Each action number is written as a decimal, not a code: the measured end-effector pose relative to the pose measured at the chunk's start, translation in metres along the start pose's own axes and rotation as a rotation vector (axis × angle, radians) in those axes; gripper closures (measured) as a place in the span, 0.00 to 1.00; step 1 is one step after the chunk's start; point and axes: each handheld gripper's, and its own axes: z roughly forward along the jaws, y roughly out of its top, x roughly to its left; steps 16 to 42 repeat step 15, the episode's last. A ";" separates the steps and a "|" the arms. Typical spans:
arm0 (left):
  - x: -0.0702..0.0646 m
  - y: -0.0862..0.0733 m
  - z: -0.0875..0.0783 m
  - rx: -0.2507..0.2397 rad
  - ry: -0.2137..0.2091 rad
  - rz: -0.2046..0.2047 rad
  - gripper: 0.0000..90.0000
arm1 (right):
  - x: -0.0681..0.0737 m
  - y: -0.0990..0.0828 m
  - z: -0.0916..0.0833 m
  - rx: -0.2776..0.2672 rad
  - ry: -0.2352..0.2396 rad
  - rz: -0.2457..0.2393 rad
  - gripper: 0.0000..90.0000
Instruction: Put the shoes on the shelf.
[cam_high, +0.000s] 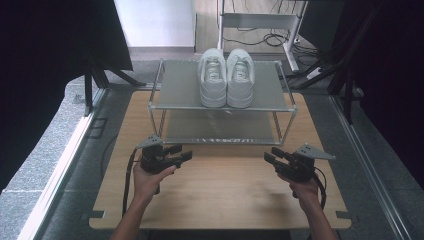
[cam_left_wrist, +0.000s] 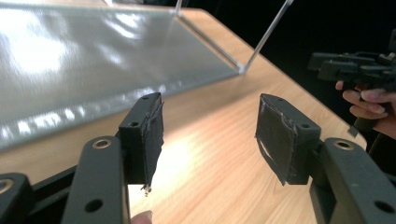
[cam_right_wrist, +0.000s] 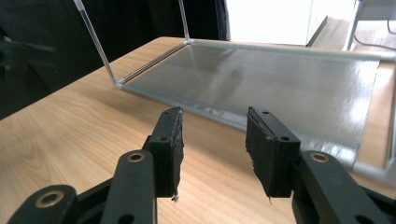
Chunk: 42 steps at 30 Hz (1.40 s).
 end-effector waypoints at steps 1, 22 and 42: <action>0.000 -0.002 0.001 0.005 0.008 0.003 0.46 | -0.001 -0.004 0.000 -0.010 -0.001 0.008 0.63; 0.005 -0.003 -0.003 -0.014 0.046 -0.009 0.47 | -0.001 -0.011 -0.007 -0.047 -0.051 -0.039 0.57; 0.005 -0.003 -0.003 -0.014 0.046 -0.009 0.47 | -0.001 -0.011 -0.007 -0.047 -0.051 -0.039 0.57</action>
